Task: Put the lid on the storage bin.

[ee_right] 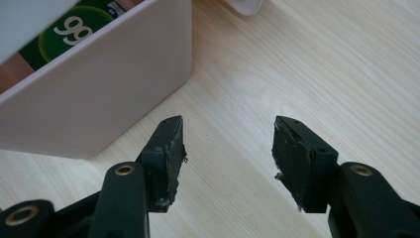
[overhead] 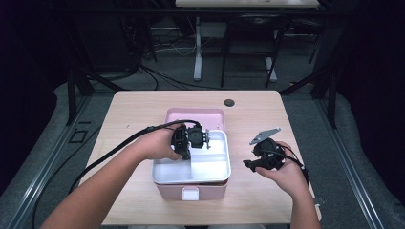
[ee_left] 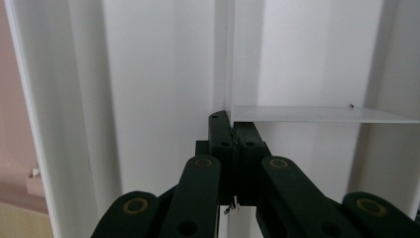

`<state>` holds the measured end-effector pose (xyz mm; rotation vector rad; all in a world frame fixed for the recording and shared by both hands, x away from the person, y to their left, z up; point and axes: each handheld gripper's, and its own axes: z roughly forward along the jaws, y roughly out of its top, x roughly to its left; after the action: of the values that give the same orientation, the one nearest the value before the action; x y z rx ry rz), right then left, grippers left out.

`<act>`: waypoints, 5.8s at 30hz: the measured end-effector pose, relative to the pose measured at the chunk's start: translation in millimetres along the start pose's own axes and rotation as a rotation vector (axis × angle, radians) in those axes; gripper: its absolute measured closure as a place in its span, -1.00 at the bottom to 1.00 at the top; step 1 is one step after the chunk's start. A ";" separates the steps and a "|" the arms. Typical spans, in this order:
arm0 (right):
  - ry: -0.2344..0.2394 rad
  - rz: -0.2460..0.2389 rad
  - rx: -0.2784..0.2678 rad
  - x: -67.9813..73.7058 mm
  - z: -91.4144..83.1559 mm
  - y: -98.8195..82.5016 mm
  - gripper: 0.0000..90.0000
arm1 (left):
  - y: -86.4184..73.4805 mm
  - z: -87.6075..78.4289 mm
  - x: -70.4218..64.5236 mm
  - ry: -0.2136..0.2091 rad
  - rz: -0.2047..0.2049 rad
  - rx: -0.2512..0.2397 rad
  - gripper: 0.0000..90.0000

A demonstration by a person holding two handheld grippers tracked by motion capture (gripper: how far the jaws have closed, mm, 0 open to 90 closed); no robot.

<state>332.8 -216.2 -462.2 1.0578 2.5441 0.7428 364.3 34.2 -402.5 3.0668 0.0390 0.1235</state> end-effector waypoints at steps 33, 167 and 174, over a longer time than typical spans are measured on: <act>0.000 0.023 -0.023 -1.2 6.0 0.9 0.01 | -0.7 33.5 -2.3 -0.008 0.007 0.012 0.96; -0.068 0.483 -0.107 -49.9 102.0 125.3 0.71 | -11.9 36.8 -5.5 0.011 -0.046 -0.067 0.92; -0.073 0.466 -0.139 -47.8 89.5 126.3 0.74 | -11.9 36.8 -5.3 0.008 -0.044 -0.066 0.92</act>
<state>477.8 -143.9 -462.4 1.6166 2.1653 0.9566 361.7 43.3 -440.4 2.9972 0.1005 0.1325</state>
